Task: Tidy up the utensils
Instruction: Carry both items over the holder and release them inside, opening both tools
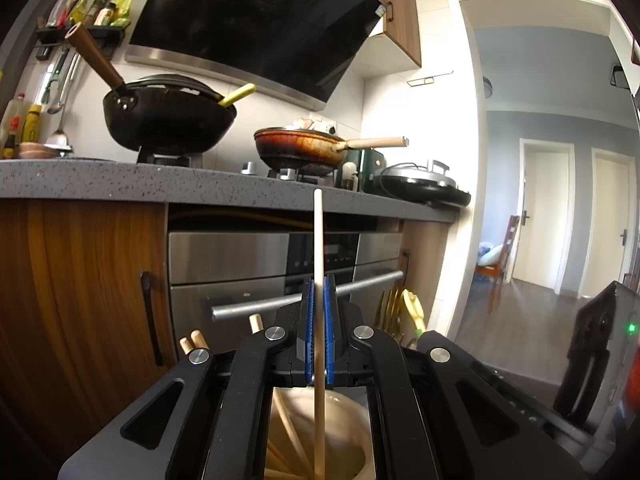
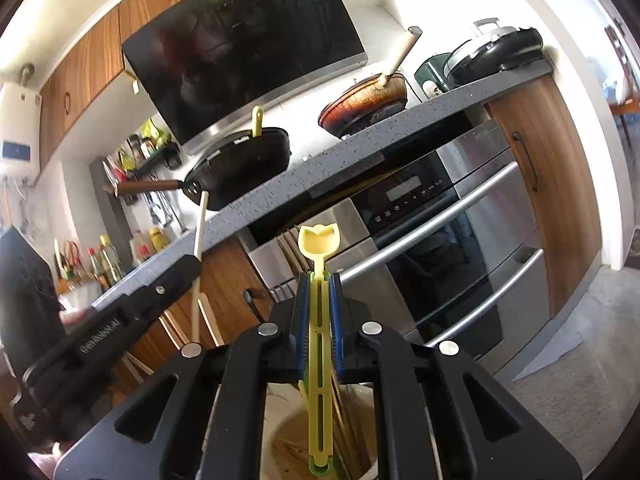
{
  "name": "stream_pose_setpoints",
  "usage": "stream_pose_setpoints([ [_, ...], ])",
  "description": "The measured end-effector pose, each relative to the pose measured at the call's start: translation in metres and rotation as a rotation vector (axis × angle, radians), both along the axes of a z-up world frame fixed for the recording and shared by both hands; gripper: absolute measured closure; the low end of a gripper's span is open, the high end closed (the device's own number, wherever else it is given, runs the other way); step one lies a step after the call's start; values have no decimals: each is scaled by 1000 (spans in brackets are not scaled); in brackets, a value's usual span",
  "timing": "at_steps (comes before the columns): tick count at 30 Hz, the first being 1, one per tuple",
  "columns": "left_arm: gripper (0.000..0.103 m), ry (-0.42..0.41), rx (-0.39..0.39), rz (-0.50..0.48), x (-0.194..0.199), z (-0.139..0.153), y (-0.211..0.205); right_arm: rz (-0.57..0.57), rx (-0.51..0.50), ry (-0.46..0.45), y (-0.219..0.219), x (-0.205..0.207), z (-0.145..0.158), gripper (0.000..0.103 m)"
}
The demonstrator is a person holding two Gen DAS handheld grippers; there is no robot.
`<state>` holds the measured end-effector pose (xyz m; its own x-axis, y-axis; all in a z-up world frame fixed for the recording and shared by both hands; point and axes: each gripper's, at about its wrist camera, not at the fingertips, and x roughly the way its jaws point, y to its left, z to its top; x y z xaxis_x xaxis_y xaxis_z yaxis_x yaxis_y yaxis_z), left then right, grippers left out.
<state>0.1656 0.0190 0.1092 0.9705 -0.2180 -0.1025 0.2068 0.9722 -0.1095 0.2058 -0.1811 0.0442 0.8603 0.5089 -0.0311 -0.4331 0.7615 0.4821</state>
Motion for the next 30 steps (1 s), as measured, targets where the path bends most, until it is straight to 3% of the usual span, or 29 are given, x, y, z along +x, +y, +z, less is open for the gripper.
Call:
stream_pose_setpoints([
  [7, 98, 17, 14, -22, -8, -4, 2, -32, -108, 48, 3, -7, -1, 93],
  [12, 97, 0, 54, -39, -25, -1, -4, -22, -231, 46, 10, -26, 3, 93],
  [15, 93, -6, 85, -36, -32, 0, -8, -14, -256, 66, 11, -30, 1, 90],
  [17, 84, -9, 82, -34, -37, 3, -8, -14, -244, 63, 6, -37, 2, 73],
  [21, 71, -24, 57, -39, -56, 11, -2, -22, -232, 40, -6, -57, 8, 66],
  [22, 66, -30, 57, -39, -62, 12, 0, -28, -244, 31, -10, -65, 10, 59],
  [26, 32, -48, 46, -39, -90, 8, 8, -33, -270, 34, -22, -85, 10, 33],
  [30, 16, -39, 54, -36, -119, -8, 13, -37, -304, 42, -31, -102, 6, 16],
])
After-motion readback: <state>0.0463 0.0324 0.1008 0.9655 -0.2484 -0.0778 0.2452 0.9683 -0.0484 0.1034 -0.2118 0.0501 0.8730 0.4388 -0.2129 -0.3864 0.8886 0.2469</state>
